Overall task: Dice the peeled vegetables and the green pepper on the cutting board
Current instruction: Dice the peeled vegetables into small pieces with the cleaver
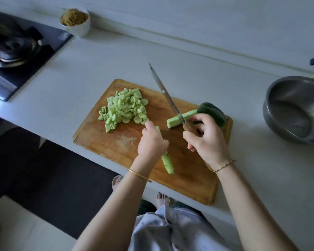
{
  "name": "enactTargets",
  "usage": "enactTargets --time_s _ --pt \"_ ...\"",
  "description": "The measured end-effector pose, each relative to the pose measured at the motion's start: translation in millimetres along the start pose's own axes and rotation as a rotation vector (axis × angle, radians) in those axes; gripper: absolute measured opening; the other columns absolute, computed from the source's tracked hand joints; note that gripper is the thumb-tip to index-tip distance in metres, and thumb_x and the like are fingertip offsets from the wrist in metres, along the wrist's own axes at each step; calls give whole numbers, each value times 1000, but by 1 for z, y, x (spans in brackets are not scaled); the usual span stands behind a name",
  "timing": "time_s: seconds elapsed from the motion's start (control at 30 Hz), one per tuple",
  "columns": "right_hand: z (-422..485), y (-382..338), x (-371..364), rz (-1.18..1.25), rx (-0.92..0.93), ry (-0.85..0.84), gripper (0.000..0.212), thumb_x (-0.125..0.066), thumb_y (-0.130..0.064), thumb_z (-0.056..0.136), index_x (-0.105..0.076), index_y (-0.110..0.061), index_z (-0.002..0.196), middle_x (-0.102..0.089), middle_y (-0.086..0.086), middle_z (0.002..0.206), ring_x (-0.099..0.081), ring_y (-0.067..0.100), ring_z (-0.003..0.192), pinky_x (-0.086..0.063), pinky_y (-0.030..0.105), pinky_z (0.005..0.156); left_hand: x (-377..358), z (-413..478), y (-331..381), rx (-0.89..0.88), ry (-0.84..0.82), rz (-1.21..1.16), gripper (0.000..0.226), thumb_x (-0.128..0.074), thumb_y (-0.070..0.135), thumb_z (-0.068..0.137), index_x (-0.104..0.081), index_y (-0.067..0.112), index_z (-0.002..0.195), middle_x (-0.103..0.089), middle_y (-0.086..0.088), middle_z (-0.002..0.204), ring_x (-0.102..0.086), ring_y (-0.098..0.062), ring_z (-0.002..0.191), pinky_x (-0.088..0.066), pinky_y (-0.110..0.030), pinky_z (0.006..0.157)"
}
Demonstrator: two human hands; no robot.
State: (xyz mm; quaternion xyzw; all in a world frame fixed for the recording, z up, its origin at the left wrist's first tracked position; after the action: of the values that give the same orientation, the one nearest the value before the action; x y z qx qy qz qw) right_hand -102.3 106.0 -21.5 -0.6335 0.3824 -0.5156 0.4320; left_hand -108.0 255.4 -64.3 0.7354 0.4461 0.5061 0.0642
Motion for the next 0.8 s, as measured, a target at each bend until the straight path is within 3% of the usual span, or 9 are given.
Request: enactTargets --time_s 0.27,0.5,0.67,0.8 --pt "3 4 -16 8 15 -63 28 -68 -6 82 -57 -14 107 -65 6 79 -57 10 44 -49 23 45 7 -6 -19 28 38 7 52 -63 15 88 -32 7 128 -41 -17 126 -55 -35 102 -53 -43 79" --pt "-5 6 -23 -109 33 -171 33 -64 -24 90 -57 -15 122 -62 -6 73 -57 9 46 -51 21 46 17 -3 -39 -25 180 -166 56 -64 16 89 -32 10 134 -40 -13 127 -43 -17 91 -43 -28 76" --pt "-10 2 -27 -187 25 -209 38 -60 -29 92 -56 -13 127 -61 -6 70 -58 11 49 -53 24 49 17 -2 -43 -56 145 -166 66 -62 10 84 -28 13 141 -44 -12 129 -49 -20 97 -47 -30 78" --pt "-10 4 -26 -253 46 -181 34 -59 -27 94 -56 -12 124 -60 -9 73 -58 7 46 -49 15 45 24 1 -50 -99 140 -58 63 -59 4 79 -35 13 137 -52 -9 122 -49 -25 111 -48 -36 88"
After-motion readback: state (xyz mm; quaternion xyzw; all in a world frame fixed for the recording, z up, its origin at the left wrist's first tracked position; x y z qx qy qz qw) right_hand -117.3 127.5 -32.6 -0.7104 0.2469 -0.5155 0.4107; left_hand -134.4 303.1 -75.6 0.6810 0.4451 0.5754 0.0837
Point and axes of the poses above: each hand's wrist, its own z-axis towards the middle knuckle, its own x-axis out of the back of the hand, y = z × x, the point moved 1 cm from there along z, towards the middle knuckle
